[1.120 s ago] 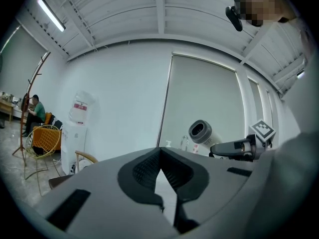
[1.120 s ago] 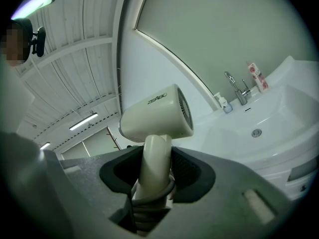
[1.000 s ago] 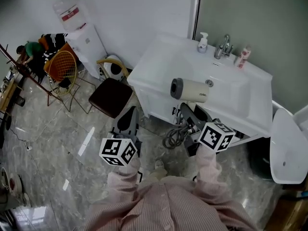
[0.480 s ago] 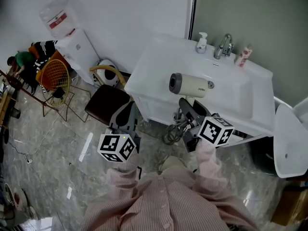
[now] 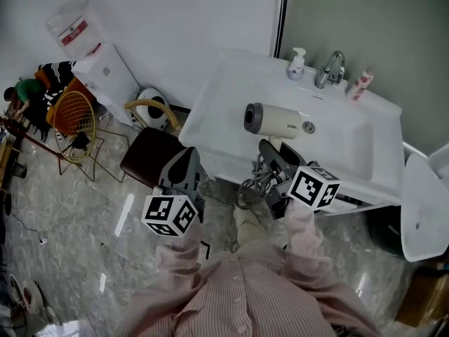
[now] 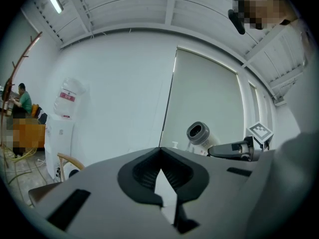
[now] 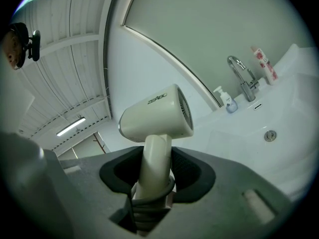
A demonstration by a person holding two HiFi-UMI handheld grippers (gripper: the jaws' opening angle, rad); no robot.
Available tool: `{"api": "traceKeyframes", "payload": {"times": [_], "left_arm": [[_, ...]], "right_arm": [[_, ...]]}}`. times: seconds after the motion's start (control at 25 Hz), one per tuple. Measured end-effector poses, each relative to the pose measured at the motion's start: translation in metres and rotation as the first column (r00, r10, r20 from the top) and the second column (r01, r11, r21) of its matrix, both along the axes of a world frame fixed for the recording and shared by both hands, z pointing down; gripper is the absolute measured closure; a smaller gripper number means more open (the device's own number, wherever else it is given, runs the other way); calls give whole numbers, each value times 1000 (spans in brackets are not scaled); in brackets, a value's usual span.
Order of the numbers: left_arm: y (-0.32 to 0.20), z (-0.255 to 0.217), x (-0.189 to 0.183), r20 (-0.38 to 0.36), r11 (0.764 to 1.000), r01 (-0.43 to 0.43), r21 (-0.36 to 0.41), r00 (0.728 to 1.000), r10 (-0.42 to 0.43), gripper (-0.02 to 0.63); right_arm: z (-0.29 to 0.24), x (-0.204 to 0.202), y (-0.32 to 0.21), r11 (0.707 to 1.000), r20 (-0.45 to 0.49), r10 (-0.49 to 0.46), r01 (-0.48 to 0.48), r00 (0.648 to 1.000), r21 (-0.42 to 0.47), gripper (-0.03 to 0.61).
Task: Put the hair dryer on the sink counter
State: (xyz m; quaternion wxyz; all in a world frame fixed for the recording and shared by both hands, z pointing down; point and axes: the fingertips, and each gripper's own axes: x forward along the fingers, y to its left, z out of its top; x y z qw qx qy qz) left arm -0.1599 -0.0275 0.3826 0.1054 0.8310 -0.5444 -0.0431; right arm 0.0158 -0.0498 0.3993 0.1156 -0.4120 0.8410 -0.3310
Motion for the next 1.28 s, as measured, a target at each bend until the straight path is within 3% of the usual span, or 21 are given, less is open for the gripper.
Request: {"api": "traceKeyframes", "payload": {"times": [0.76, 1.28], "left_arm": [[-189, -12, -23, -5, 998, 63, -32, 998, -63, 612], [-217, -18, -9, -4, 1000, 21, -7, 1000, -21, 612]], "right_arm": [[-12, -9, -201, 998, 37, -39, 41, 999, -57, 411], [-9, -6, -224, 996, 56, -23, 27, 998, -83, 411]]}}
